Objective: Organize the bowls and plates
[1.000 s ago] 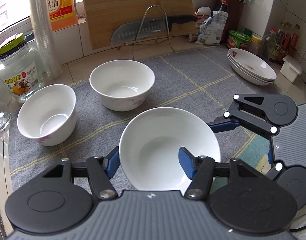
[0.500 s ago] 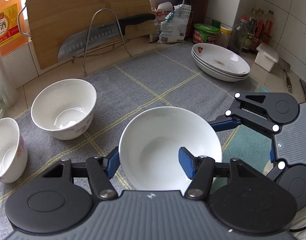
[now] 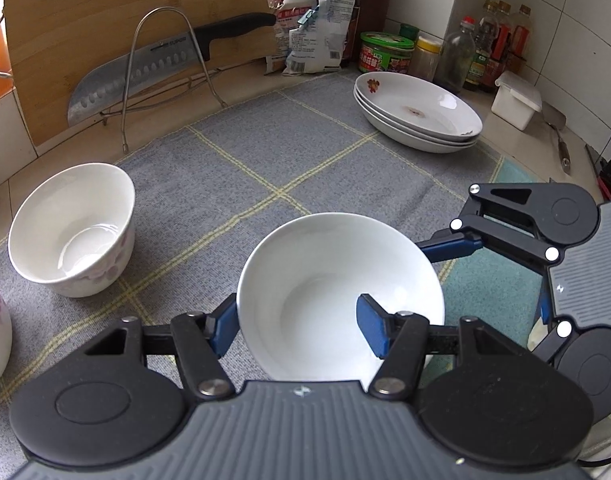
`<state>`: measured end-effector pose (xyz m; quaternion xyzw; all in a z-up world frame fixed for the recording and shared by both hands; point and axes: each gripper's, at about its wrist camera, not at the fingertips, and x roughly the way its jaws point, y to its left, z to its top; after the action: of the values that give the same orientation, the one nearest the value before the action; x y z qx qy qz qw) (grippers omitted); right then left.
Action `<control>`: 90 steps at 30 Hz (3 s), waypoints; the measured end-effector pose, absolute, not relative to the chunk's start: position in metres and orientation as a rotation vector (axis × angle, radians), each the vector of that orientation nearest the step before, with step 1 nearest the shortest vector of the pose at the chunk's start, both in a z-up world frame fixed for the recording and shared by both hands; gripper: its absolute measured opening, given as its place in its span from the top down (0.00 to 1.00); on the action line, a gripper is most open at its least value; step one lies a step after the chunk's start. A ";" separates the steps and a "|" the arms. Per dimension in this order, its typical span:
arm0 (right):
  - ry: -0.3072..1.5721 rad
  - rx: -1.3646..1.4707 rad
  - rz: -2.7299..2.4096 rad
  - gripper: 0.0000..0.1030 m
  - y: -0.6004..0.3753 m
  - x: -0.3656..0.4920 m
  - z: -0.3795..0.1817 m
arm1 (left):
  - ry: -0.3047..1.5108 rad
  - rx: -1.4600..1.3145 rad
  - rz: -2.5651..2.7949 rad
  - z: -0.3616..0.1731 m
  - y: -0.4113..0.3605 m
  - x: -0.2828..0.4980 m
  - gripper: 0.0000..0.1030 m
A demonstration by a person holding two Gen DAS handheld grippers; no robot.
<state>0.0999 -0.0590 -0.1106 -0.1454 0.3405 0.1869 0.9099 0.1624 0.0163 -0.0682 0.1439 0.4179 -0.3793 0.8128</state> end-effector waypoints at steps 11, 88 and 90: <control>0.720 -0.268 0.389 0.17 -0.062 0.103 -0.113 | 0.892 0.303 -0.816 -0.070 0.014 0.163 0.41; 0.766 -0.255 0.391 0.06 0.038 0.279 -0.115 | 0.887 0.281 -0.689 -0.069 0.105 0.329 0.46; 0.767 -0.254 0.390 0.06 0.038 0.280 -0.116 | 0.886 0.281 -0.694 -0.070 0.104 0.329 0.46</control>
<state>0.2799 0.0379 -0.1156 -0.1230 0.3708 0.1885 0.9010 0.3292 0.1037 -0.0697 0.1329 0.4185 -0.3279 0.8365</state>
